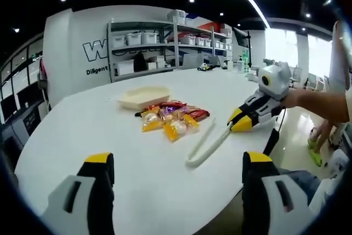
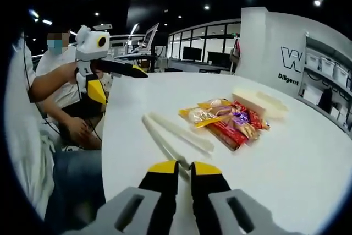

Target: Place the target food into the container with the food tongs after gripping and lifting it, then release it inside without dropping or visibly crushing the food.

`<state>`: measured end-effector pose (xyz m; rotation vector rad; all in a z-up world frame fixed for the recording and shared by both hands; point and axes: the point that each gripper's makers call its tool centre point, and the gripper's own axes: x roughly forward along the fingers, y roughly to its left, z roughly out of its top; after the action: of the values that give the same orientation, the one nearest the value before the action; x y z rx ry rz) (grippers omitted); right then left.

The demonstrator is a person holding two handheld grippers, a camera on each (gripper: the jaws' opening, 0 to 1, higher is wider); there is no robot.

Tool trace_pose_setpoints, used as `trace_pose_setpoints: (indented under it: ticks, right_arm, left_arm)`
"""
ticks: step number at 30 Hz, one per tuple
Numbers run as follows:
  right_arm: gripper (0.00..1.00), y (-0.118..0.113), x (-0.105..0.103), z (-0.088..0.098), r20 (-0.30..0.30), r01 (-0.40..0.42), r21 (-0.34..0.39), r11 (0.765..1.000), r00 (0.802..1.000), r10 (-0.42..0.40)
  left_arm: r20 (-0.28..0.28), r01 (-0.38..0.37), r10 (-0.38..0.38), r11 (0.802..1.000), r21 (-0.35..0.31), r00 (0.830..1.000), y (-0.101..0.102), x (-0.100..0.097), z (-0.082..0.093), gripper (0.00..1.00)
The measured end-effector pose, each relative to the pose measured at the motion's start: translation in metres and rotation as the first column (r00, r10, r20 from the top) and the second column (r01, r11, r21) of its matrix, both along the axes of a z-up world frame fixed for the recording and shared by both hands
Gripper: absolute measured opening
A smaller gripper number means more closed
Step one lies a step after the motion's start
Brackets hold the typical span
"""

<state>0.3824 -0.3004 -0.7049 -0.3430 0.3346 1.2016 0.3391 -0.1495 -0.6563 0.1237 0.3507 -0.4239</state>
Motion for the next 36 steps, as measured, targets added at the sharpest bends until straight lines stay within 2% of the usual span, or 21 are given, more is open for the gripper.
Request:
trace_pose_setpoints:
  ticks: [11, 16, 20, 25, 36]
  right_arm:
    - [0.01, -0.001, -0.001, 0.002, -0.040, -0.006, 0.044, 0.999, 0.999, 0.008]
    - [0.00, 0.000, -0.007, 0.002, -0.042, -0.036, 0.044, 0.998, 0.998, 0.037]
    - [0.00, 0.002, -0.018, 0.003, -0.081, -0.077, 0.059, 0.995, 0.993, 0.081]
    - [0.00, 0.006, -0.026, 0.002, -0.063, -0.117, 0.051, 0.992, 0.991, 0.120]
    - [0.00, 0.011, -0.026, 0.003, -0.070, -0.120, 0.072, 0.990, 0.990, 0.125]
  left_arm:
    - [-0.007, 0.007, -0.007, 1.000, 0.007, 1.000, -0.002, -0.002, -0.002, 0.96]
    - [-0.007, 0.008, -0.008, 1.000, 0.009, 1.000, -0.002, -0.001, -0.002, 0.96]
    - [-0.009, 0.012, -0.012, 1.000, 0.008, 1.000, -0.003, -0.001, -0.003, 0.95]
    - [-0.013, 0.015, -0.015, 1.000, 0.009, 1.000, -0.004, -0.001, -0.005, 0.95]
    - [-0.008, 0.010, -0.010, 1.000, 0.013, 1.000, -0.002, -0.003, -0.003, 0.95]
